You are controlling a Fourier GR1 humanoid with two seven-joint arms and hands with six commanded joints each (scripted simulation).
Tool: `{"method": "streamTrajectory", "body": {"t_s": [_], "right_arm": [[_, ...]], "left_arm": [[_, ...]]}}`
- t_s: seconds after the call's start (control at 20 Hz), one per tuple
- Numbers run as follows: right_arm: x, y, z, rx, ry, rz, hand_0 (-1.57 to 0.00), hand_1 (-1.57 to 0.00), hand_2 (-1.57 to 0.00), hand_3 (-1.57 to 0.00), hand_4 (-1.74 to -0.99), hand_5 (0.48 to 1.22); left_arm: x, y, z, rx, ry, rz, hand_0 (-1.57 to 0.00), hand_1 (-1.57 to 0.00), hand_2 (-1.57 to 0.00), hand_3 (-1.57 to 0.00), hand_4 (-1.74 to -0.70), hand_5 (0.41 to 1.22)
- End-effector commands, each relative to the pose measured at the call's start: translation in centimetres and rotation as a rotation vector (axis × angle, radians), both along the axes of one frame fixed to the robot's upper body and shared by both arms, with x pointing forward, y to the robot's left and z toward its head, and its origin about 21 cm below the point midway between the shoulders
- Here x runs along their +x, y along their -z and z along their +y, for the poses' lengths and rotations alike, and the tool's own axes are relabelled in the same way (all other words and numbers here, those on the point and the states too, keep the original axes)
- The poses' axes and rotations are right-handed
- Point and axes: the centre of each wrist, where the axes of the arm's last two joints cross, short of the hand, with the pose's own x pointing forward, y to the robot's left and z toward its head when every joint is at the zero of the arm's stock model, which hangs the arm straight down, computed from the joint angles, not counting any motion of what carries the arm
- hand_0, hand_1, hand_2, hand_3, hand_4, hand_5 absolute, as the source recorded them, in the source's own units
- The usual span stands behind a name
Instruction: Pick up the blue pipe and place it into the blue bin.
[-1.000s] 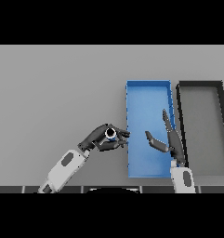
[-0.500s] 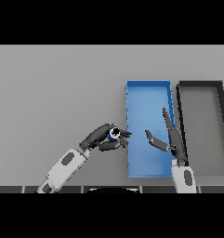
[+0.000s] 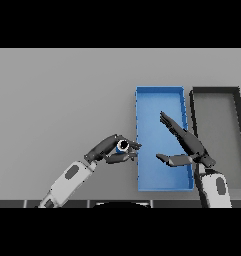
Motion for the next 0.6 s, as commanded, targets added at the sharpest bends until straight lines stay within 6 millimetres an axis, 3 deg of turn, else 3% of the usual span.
{"method": "streamTrajectory", "body": {"t_s": [0.0,0.25,0.55], "right_arm": [[0.2,-0.8,0.8,-0.024,-0.050,-0.004,0.00,0.00,0.00,0.00,-1.319,0.501],[1.5,-3.6,4.3,-0.139,-0.241,-0.032,0.00,0.00,0.00,0.00,-1.311,0.517],[2.4,-4.3,8.4,-0.230,-0.381,-0.039,0.00,0.00,0.00,0.00,-1.232,0.531]], "left_arm": [[0.0,-0.1,0.0,0.000,0.001,-0.005,-1.57,-1.57,-1.57,-1.49,-1.74,1.221],[0.5,0.0,0.3,0.018,-0.007,-0.002,-1.57,-1.57,-1.57,-1.48,-1.74,1.221],[0.2,0.0,0.0,-0.026,0.038,-0.004,-1.57,-1.57,-1.57,-1.52,-1.74,1.221]]}}
